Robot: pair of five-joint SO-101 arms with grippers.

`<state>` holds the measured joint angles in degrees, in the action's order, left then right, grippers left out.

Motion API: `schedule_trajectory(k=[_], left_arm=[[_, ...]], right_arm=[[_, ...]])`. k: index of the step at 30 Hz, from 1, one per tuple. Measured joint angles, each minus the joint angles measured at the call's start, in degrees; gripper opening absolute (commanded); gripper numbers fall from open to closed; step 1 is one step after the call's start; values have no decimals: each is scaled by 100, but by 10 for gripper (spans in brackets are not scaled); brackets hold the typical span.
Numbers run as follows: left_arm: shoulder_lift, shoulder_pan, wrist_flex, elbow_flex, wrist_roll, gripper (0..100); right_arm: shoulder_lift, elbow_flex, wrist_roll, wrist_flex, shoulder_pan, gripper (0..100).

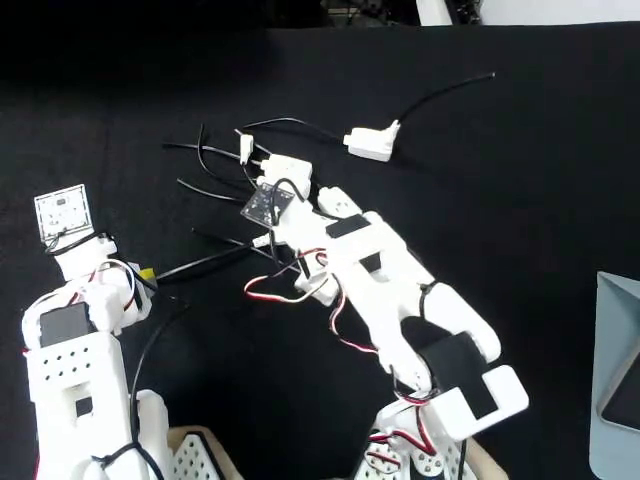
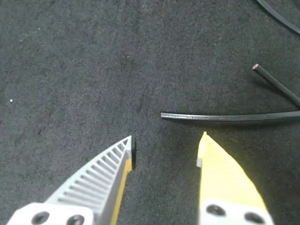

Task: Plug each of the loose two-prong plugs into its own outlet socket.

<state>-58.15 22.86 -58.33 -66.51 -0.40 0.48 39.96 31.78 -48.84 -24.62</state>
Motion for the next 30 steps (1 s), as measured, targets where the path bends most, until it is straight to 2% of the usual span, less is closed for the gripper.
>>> schedule_trajectory(k=[7,9,13,19,24,30], left_arm=[[0,0,53,-79,0,229],[0,0,176,-176,0,229],[0,0,229,-211,0,229],[0,0,229,-211,0,229],[0,0,229,-211,0,229],[0,0,229,-211,0,229]], right_arm=[[0,0,-9,9,35,22],[0,0,-35,9,35,72],[0,-70,-598,-264,26,171],[-519,-185,-993,-958,-79,170],[-1099,-9,-1073,-985,-378,170],[-1134,563,-1073,-747,-545,170]])
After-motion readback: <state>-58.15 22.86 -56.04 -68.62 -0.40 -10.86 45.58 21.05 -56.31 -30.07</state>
